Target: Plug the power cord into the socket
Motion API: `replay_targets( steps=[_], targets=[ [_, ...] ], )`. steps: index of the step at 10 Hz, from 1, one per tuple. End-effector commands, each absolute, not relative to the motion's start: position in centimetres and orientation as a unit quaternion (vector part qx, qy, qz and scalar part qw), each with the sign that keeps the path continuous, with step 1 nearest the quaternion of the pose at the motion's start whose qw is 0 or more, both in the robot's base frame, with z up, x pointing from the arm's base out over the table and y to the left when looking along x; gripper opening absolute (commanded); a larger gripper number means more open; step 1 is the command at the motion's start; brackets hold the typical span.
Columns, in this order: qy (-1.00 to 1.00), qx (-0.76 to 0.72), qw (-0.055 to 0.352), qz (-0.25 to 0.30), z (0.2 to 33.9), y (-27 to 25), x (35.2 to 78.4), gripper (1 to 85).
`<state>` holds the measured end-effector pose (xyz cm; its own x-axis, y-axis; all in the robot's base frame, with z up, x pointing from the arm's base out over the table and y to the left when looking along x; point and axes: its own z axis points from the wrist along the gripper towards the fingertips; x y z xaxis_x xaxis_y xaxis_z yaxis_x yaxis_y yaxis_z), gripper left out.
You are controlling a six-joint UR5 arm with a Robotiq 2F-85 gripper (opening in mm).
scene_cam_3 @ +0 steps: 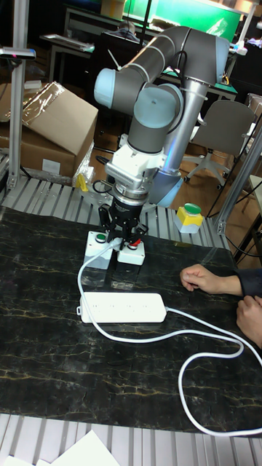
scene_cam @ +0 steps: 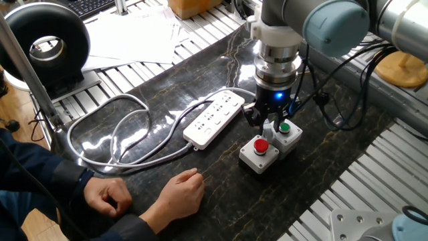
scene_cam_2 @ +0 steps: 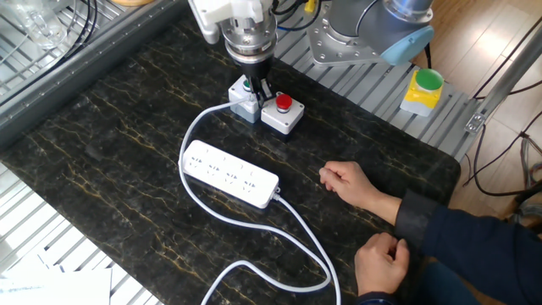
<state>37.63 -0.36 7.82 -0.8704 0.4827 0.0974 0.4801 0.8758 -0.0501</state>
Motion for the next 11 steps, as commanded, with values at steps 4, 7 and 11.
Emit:
replay_targets(
  steps=[4, 7, 11],
  targets=[
    [-0.965, -0.256, 0.051, 0.005, 8.3, 1.0, 38.1, 1.7],
    [-0.977, -0.207, 0.05, 0.018, 11.7, -0.6, 38.4, 1.7],
    [-0.996, 0.049, -0.03, 0.071, 12.7, -5.6, 43.1, 1.7]
  ],
)
